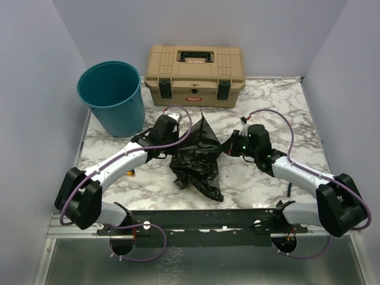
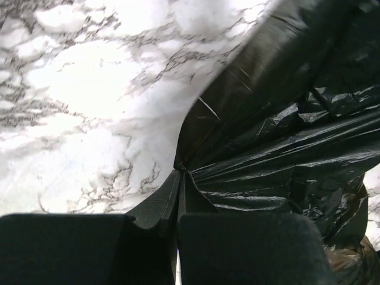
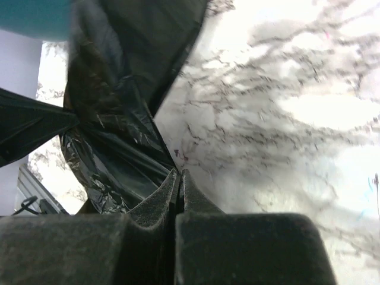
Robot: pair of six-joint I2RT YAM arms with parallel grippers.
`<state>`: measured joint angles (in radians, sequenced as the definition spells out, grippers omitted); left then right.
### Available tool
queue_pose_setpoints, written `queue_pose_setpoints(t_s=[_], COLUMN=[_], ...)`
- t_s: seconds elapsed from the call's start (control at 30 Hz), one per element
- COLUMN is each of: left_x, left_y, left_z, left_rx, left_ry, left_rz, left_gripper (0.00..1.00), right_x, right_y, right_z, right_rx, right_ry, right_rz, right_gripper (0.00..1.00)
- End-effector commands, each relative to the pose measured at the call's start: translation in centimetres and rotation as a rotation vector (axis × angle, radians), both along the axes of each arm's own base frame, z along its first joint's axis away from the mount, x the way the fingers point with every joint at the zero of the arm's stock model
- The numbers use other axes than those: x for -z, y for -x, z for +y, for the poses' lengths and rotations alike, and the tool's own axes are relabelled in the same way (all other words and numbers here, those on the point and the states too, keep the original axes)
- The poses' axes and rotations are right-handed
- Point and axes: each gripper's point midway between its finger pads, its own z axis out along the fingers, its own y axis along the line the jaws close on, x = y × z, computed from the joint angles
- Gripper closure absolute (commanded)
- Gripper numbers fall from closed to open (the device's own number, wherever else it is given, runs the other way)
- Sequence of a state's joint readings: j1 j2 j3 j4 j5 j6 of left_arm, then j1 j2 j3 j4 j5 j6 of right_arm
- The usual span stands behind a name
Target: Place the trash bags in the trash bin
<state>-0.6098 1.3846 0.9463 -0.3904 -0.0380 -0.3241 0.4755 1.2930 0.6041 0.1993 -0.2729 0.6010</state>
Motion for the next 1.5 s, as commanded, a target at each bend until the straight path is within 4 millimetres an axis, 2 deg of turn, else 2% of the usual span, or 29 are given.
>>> queue_pose_setpoints(t_s=[0.0, 0.17, 0.27, 0.33, 0.4, 0.43, 0.47, 0.5, 0.53, 0.57, 0.67, 0.8, 0.9, 1.1, 1.3, 1.4, 1.47], left_x=[1.1, 2.1, 2.1, 2.1, 2.5, 2.7, 2.9, 2.9, 2.8, 2.5, 0.7, -1.0, -1.3, 0.5, 1.6, 2.4, 3.0], left_y=[0.2, 0.7, 0.8, 0.8, 0.8, 0.8, 0.7, 0.6, 0.5, 0.2, -0.7, -1.8, -2.2, -3.1, -3.6, -4.0, -4.3], left_z=[2.3, 3.4, 2.4, 1.8, 1.6, 1.6, 1.7, 1.7, 1.6, 1.5, 0.8, -0.7, -3.0, -5.7, -5.8, -5.7, -5.8], left_rx=[-0.149, -0.189, -0.137, -0.102, -0.076, -0.078, -0.079, -0.078, -0.077, -0.079, -0.054, 0.041, 0.186, 0.365, 0.442, 0.46, 0.457], left_ry=[-0.022, -0.037, -0.013, -0.002, -0.014, -0.023, -0.033, -0.037, -0.036, -0.033, -0.013, 0.005, 0.029, 0.028, -0.034, -0.065, -0.079], left_rz=[-0.005, 0.006, 0.013, 0.019, 0.034, 0.042, 0.047, 0.047, 0.044, 0.035, -0.009, -0.043, -0.036, 0.02, 0.039, 0.057, 0.065], left_gripper=[1.0, 1.0, 1.0, 1.0, 1.0, 0.92, 0.71, 0.55, 0.41, 0.34, 0.23, 0.17, 0.16, 0.21, 0.28, 0.38, 0.48], right_x=[2.4, 3.8, 3.5, 2.5, 1.3, 1.0, 0.9, 0.6, 0.4, 0.7, 0.7, 1.0, 1.9, 3.6, 3.6, 3.6, 3.8], right_y=[0.4, 1.0, 1.2, 1.2, 1.0, 0.8, 0.5, 0.1, -0.3, -0.6, -1.4, -2.5, -3.5, -5.4, -6.4, -6.3, -6.3], right_z=[-3.3, -4.7, -3.6, -2.1, -0.7, -0.1, 0.3, 0.6, 1.0, 1.4, 2.7, 4.4, 5.1, 6.3, 7.4, 7.8, 7.9], right_rx=[0.211, 0.29, 0.222, 0.14, 0.058, 0.02, -0.005, -0.029, -0.057, -0.084, -0.182, -0.282, -0.322, -0.343, -0.379, -0.408, -0.423], right_ry=[0.043, 0.075, 0.04, -0.009, -0.037, -0.036, -0.022, -0.01, -0.003, 0.008, 0.035, 0.032, 0.049, 0.049, 0.024, 0.014, 0.012], right_rz=[0.103, 0.152, 0.133, 0.1, 0.074, 0.068, 0.073, 0.062, 0.049, 0.05, 0.034, -0.004, -0.009, -0.002, -0.033, -0.037, -0.037], right_gripper=[1.0, 1.0, 1.0, 0.92, 0.72, 0.66, 0.62, 0.56, 0.5, 0.46, 0.43, 0.41, 0.4, 0.4, 0.42, 0.43, 0.44])
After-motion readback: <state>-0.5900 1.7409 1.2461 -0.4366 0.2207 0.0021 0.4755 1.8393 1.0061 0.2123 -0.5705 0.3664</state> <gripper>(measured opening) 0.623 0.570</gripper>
